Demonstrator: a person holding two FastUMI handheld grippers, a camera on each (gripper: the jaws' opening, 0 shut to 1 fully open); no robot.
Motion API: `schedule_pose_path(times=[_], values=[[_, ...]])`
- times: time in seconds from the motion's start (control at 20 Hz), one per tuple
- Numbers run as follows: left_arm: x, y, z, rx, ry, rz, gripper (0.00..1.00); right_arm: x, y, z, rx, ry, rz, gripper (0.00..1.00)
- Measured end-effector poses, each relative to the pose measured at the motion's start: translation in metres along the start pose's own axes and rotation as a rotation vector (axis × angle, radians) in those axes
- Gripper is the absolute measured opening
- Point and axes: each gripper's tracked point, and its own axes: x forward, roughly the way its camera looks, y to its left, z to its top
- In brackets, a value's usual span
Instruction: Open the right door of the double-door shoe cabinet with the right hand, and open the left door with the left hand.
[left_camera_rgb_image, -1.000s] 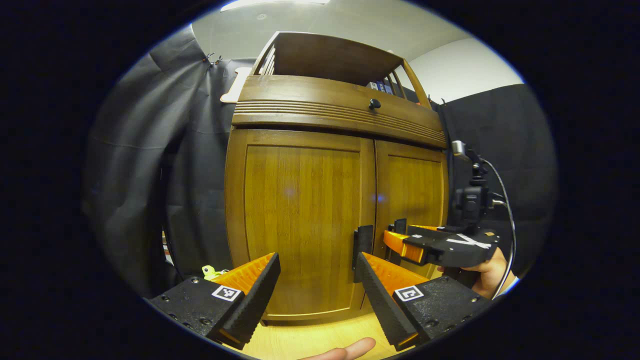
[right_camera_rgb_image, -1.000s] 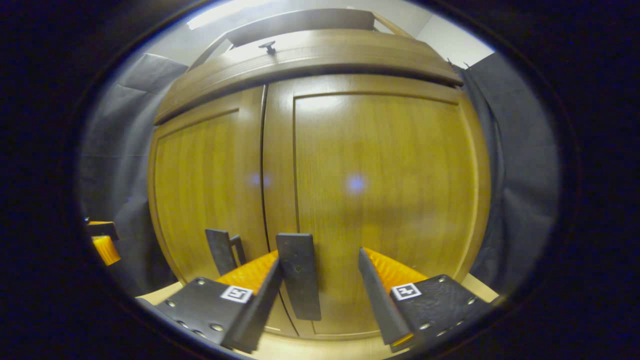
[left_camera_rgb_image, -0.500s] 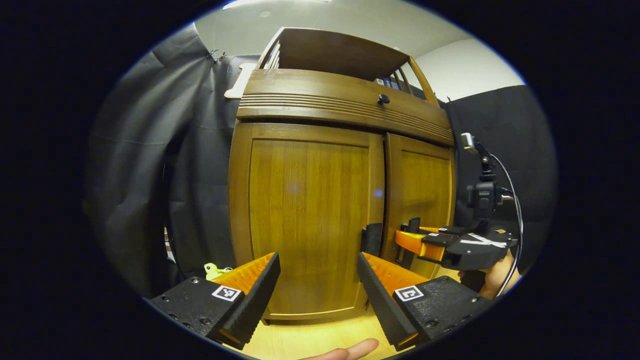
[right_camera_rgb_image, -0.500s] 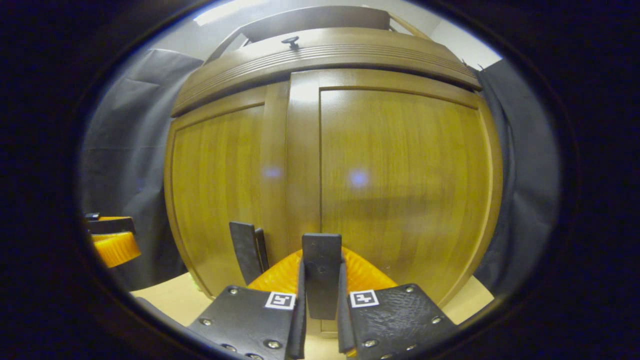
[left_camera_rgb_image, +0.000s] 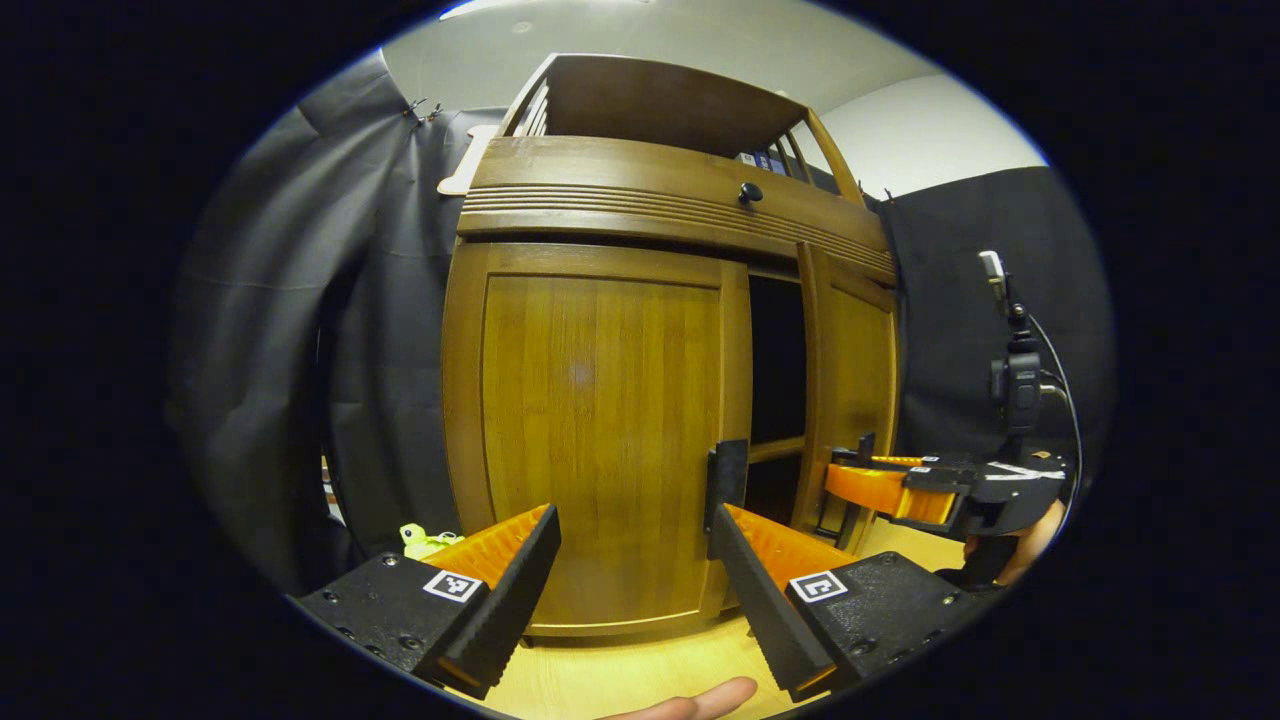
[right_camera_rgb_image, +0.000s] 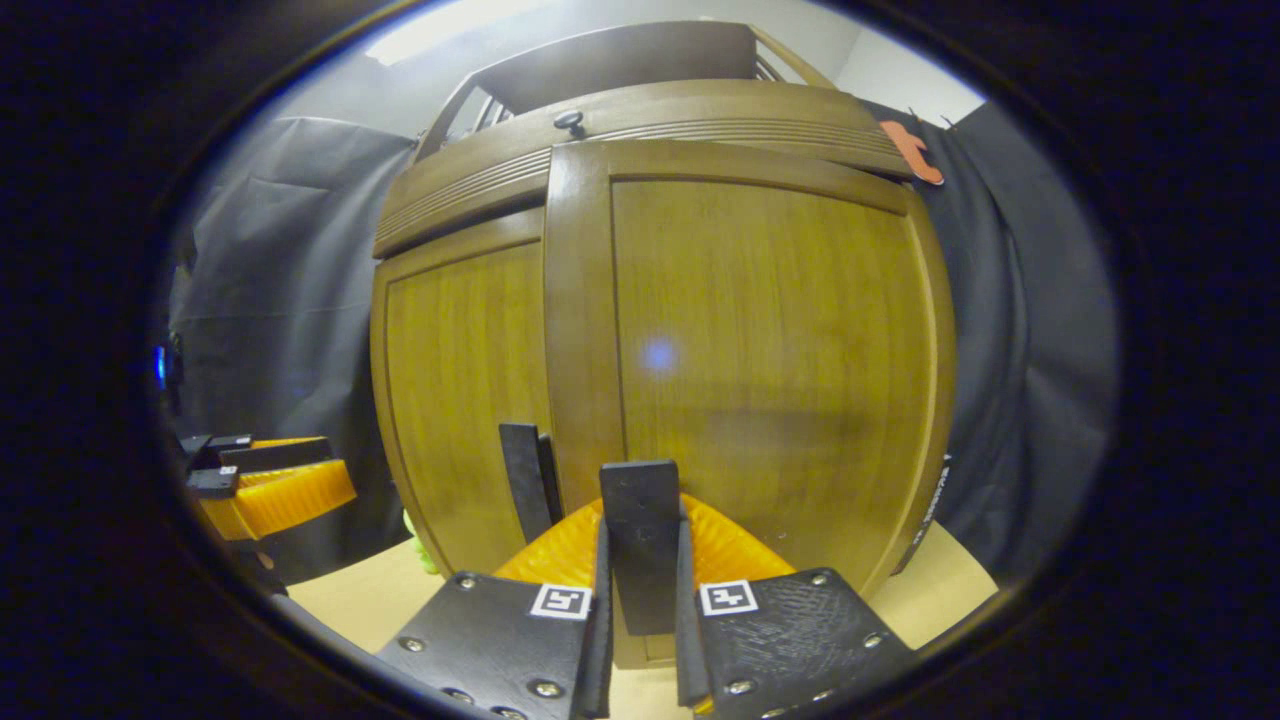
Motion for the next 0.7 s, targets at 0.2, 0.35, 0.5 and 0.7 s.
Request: schedule_pose_path(times=[0.2,0.35,0.5,0.7], values=[[0.002,0.003,0.001,0.008,-0.003,0.006,0.92,-0.003,0.000,0.007,0.005,0.008,-0.022,0.25],[0.003,0.007,-0.001,0.009,0.004,0.020,0.92,-0.010,-0.001,0.013,0.002,0.011,-0.018,0.25],[0.002,0.005,0.001,0.014,-0.002,0.014,0.92,-0.013,-0.001,0.016,0.028,0.015,-0.017,0.25],[0.000,0.001,0.002,0.022,-0.010,0.012,0.92,-0.017,-0.004,0.022,0.021,0.024,-0.043,0.29]])
